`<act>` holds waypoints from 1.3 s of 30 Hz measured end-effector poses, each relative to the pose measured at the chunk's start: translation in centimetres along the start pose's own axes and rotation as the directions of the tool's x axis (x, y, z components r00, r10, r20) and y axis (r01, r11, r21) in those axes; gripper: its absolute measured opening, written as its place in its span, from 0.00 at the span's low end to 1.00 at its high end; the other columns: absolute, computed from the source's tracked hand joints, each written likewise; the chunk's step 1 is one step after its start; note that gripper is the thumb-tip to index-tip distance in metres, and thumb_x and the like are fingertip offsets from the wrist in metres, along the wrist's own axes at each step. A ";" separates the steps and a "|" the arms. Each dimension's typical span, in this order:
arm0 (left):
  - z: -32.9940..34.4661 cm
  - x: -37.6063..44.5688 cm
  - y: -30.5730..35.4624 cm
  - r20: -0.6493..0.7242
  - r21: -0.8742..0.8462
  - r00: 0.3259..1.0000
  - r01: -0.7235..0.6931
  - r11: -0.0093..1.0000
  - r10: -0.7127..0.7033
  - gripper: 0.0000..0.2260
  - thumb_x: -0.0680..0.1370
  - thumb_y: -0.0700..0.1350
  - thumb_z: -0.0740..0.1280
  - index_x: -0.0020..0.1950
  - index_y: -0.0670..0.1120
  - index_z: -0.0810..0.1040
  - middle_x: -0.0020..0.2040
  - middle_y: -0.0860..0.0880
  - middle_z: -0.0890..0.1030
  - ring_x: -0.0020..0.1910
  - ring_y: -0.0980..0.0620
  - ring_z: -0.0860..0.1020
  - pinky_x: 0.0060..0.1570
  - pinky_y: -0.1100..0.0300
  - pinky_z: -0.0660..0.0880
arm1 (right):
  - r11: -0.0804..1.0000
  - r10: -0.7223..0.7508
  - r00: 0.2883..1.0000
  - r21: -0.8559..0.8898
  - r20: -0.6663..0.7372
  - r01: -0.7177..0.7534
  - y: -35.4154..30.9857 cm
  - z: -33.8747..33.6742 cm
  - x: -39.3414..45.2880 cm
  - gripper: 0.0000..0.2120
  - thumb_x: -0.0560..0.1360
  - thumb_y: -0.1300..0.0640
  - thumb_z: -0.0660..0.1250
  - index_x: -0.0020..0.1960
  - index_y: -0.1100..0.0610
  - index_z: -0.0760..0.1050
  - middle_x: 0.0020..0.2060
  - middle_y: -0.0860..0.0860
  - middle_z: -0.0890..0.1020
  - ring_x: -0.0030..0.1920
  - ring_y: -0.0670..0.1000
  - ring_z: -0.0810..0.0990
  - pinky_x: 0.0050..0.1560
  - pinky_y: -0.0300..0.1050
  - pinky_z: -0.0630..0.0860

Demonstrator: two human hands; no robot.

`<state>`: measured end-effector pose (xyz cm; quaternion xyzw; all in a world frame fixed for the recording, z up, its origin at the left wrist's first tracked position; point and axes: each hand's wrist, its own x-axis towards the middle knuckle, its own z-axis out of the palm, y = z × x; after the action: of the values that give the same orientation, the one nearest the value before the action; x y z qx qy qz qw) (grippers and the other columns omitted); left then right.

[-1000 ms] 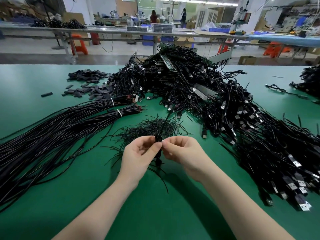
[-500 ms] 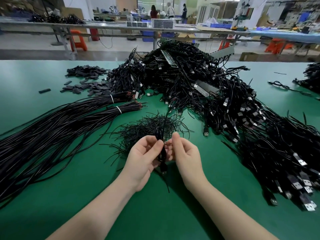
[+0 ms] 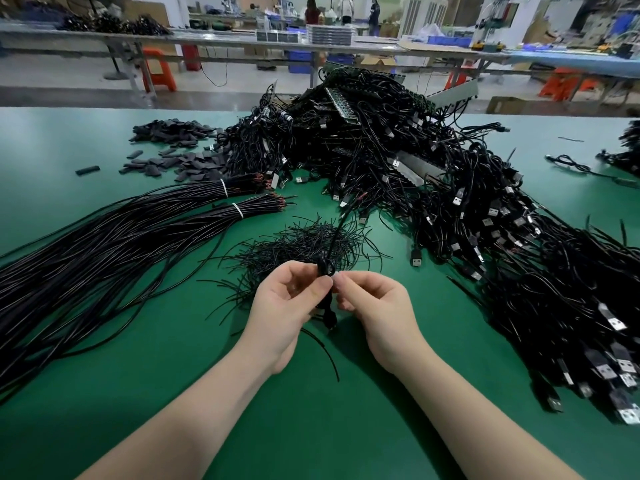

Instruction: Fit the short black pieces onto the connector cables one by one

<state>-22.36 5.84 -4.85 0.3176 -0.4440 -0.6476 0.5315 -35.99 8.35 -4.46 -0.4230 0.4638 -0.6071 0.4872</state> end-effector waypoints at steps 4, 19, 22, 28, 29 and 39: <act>0.2 0.0 0.0 -0.039 0.003 0.999 0.023 1.000 -0.023 0.07 0.63 0.48 0.75 0.39 0.52 0.83 0.37 0.54 0.81 0.39 0.56 0.78 0.40 0.64 0.76 | 0.950 -0.181 0.983 -0.263 -0.031 0.166 0.1 0.0 -0.1 0.06 0.73 0.62 0.73 0.41 0.52 0.82 0.34 0.44 0.84 0.36 0.40 0.80 0.41 0.32 0.74; 0.5 -0.5 0.9 0.100 0.003 0.993 0.070 0.998 -0.070 0.15 0.76 0.54 0.65 0.47 0.46 0.86 0.52 0.44 0.85 0.54 0.51 0.82 0.49 0.61 0.79 | 0.190 -0.777 0.560 -0.743 0.286 0.642 1.2 0.7 0.1 0.08 0.75 0.64 0.66 0.46 0.66 0.83 0.38 0.58 0.81 0.41 0.58 0.81 0.45 0.47 0.75; 0.6 -0.5 0.9 0.116 0.050 0.990 0.079 0.996 -0.085 0.14 0.76 0.54 0.67 0.49 0.46 0.86 0.49 0.43 0.83 0.49 0.49 0.81 0.46 0.57 0.80 | 0.214 -0.767 0.583 -0.750 0.268 0.626 1.3 0.5 0.1 0.11 0.76 0.62 0.63 0.46 0.65 0.83 0.39 0.58 0.81 0.42 0.58 0.80 0.46 0.44 0.73; 0.6 -0.4 0.9 0.101 -0.009 0.988 0.117 0.993 -0.115 0.14 0.76 0.51 0.65 0.49 0.45 0.86 0.52 0.43 0.85 0.51 0.52 0.83 0.44 0.62 0.79 | 0.388 -0.722 0.672 -0.706 0.167 0.593 1.4 0.5 0.5 0.09 0.76 0.57 0.66 0.47 0.60 0.84 0.38 0.52 0.75 0.42 0.49 0.72 0.46 0.34 0.68; 0.5 -0.4 0.9 0.099 -0.018 0.988 0.118 0.993 -0.116 0.14 0.76 0.51 0.65 0.49 0.45 0.86 0.52 0.43 0.85 0.51 0.52 0.83 0.43 0.63 0.79 | 0.415 -0.707 0.688 -0.691 0.164 0.592 1.4 0.5 0.5 0.09 0.76 0.56 0.66 0.48 0.59 0.83 0.40 0.52 0.76 0.44 0.49 0.73 0.47 0.35 0.70; -0.3 0.0 0.7 0.094 0.018 0.987 0.126 0.992 -0.127 0.10 0.73 0.50 0.67 0.46 0.48 0.87 0.44 0.48 0.86 0.39 0.56 0.82 0.35 0.65 0.77 | 0.652 -0.549 0.831 -0.574 0.094 0.496 1.2 -0.1 0.6 0.16 0.71 0.54 0.72 0.58 0.55 0.81 0.43 0.42 0.80 0.44 0.41 0.76 0.47 0.27 0.71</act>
<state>-21.81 5.79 -4.30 0.3171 -0.4519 -0.6917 0.4657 -35.94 7.68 -5.60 -0.6379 0.5042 -0.5698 0.1194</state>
